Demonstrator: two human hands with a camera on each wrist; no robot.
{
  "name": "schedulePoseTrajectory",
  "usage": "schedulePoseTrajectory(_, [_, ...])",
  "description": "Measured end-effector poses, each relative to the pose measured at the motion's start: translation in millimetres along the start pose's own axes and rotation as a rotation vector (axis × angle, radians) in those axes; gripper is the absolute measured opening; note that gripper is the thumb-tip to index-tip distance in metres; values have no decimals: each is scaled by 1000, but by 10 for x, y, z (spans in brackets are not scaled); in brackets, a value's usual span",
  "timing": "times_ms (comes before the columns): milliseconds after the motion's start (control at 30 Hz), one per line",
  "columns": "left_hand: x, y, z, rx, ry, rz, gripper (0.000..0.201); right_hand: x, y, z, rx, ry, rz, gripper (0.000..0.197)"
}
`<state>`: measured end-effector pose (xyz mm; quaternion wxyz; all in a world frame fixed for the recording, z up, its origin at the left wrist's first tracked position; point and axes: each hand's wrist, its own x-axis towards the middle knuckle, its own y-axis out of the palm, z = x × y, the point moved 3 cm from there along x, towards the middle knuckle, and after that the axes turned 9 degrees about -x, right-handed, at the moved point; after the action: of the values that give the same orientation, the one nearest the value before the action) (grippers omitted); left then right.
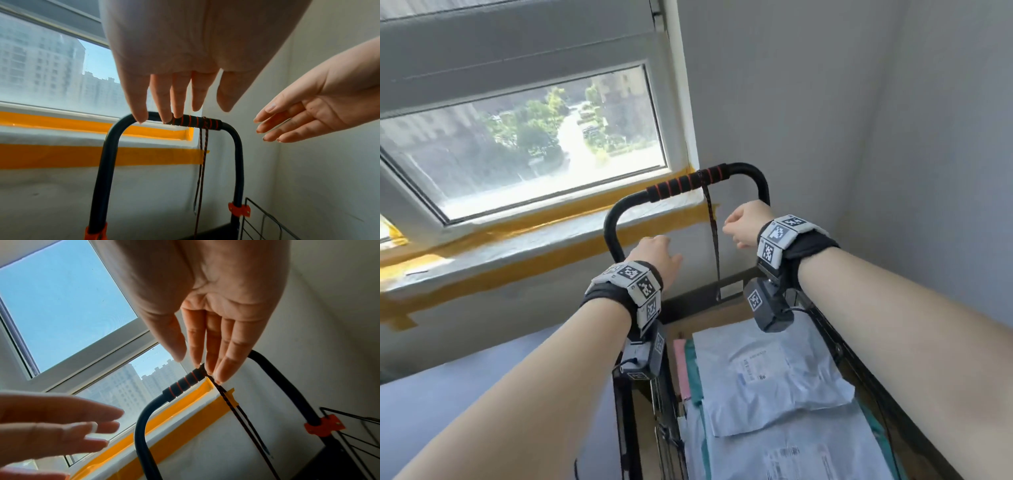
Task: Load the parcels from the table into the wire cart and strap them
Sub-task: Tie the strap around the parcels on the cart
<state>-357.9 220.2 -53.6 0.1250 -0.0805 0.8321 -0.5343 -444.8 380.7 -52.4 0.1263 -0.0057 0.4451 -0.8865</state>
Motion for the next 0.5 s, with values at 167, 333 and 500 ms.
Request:
schedulePoseTrajectory(167, [272, -237, -236, -57, -68, -104, 46, 572, -108, 130, 12, -84, 68, 26])
schedulePoseTrajectory(333, [624, -345, -345, -129, -143, -191, 47, 1176, -100, 150, 4, -118, 114, 27])
schedulePoseTrajectory(500, [922, -318, -321, -109, -205, -194, 47, 1553, 119, 222, 32, -113, 231, 31])
